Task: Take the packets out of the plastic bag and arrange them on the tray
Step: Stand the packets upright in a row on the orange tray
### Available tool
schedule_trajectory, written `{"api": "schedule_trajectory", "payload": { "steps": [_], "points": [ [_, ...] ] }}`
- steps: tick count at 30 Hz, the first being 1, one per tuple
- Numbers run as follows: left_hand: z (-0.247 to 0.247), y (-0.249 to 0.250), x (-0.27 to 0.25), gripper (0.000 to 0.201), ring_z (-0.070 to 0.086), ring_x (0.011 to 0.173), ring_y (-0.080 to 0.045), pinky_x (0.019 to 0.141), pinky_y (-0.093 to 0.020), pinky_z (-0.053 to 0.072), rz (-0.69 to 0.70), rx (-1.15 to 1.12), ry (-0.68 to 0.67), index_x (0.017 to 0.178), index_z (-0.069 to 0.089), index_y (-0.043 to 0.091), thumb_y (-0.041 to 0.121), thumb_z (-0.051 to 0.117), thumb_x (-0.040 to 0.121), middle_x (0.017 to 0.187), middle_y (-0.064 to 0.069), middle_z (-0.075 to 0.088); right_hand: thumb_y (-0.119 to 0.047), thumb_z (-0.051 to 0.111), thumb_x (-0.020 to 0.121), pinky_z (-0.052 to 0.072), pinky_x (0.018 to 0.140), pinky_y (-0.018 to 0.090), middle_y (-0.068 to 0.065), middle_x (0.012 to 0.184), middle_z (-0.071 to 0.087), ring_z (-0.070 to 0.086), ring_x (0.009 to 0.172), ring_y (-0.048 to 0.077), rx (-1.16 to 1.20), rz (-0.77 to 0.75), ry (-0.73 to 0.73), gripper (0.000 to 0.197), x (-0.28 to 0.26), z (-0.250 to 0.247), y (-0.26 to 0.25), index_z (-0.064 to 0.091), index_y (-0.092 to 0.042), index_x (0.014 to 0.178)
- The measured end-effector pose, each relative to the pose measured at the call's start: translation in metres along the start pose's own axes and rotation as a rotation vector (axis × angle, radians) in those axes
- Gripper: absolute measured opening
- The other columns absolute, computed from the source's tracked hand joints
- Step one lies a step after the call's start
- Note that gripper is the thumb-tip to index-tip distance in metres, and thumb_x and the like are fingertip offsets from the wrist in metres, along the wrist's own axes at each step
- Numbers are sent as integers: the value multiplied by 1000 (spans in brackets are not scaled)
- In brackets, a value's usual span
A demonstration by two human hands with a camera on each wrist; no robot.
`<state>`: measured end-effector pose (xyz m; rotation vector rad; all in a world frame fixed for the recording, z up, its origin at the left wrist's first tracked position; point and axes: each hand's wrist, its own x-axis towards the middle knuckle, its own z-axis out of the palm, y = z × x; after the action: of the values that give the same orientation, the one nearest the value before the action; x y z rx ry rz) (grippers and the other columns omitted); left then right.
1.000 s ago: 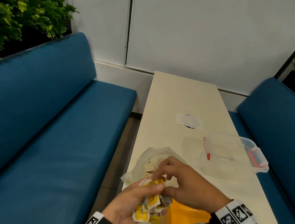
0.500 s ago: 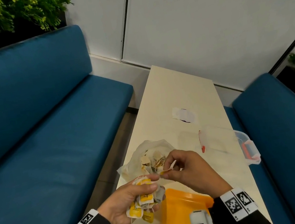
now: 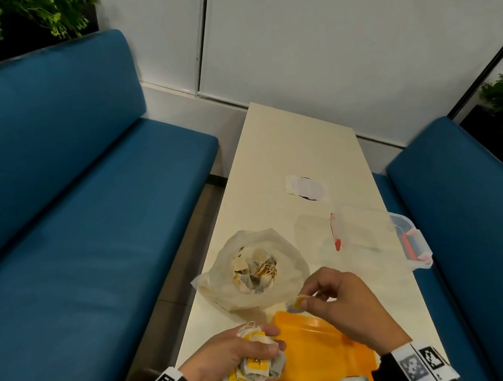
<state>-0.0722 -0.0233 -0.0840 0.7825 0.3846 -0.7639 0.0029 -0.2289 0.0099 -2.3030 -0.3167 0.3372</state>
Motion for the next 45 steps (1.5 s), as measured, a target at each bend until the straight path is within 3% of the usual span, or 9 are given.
{"api": "schedule_trajectory", "payload": {
  "steps": [5,10,15,20,28,31,35,41,45],
  "points": [
    [8,-12,12,49,65,96,-40,75,-46,59,-69,120,13,121,69,-1,-9,83,74,116,-24,71,-19,77,80,49,64,17,-10,76,70,61,69,3,-194,71,-59,9,-6,14,27,75,-25,74],
    [2,-21,12,52,70,86,-36,68,-45,59,-109,117,8,120,69,-2,-9,86,71,106,-24,68,-17,72,84,55,68,35,-2,69,68,67,69,16,-291,147,-154,9,-7,34,50,71,-22,77],
    [-22,-26,-2,53,69,102,-37,82,-47,58,-145,151,-18,117,73,1,-5,90,67,133,-29,62,-23,70,89,44,68,13,-11,92,60,59,81,5,-376,62,-165,8,0,54,55,71,-28,83],
    [-39,-26,-17,60,67,97,-39,69,-45,59,-153,94,-60,126,66,-4,-7,88,71,142,-32,52,-28,72,89,41,74,11,-16,114,47,53,83,-3,-369,-1,-236,5,13,82,54,76,-24,90],
    [-54,-30,-34,52,68,91,-36,63,-42,60,-140,42,-58,123,67,-5,-11,84,74,137,-30,59,-30,76,84,40,72,8,-16,104,48,56,88,-1,-335,33,-241,4,10,109,61,77,-26,83],
    [-58,-33,-37,55,70,84,-34,63,-41,59,-129,43,-82,127,64,-6,-10,83,76,139,-29,57,-29,77,83,39,73,9,-16,105,48,55,94,2,-342,29,-218,20,7,114,64,66,-39,70],
    [-58,-34,-38,60,70,79,-34,62,-41,59,-117,37,-114,132,58,-8,-10,83,76,144,-29,53,-29,79,80,46,79,18,-14,100,50,56,95,5,-309,5,-150,28,9,127,62,58,-42,66],
    [-57,-33,-39,57,69,81,-33,63,-39,58,-154,57,-125,130,61,-7,-7,84,77,120,-21,62,-29,74,83,48,83,27,-11,95,54,55,98,12,-278,-3,-29,7,9,143,63,69,-29,78],
    [-54,-35,-40,54,68,74,-33,60,-38,58,-174,27,-130,128,62,-8,-9,82,78,110,-22,63,-37,68,86,49,75,32,-11,95,53,51,96,12,-330,-27,15,12,10,149,63,66,-26,82]
  ]
}}
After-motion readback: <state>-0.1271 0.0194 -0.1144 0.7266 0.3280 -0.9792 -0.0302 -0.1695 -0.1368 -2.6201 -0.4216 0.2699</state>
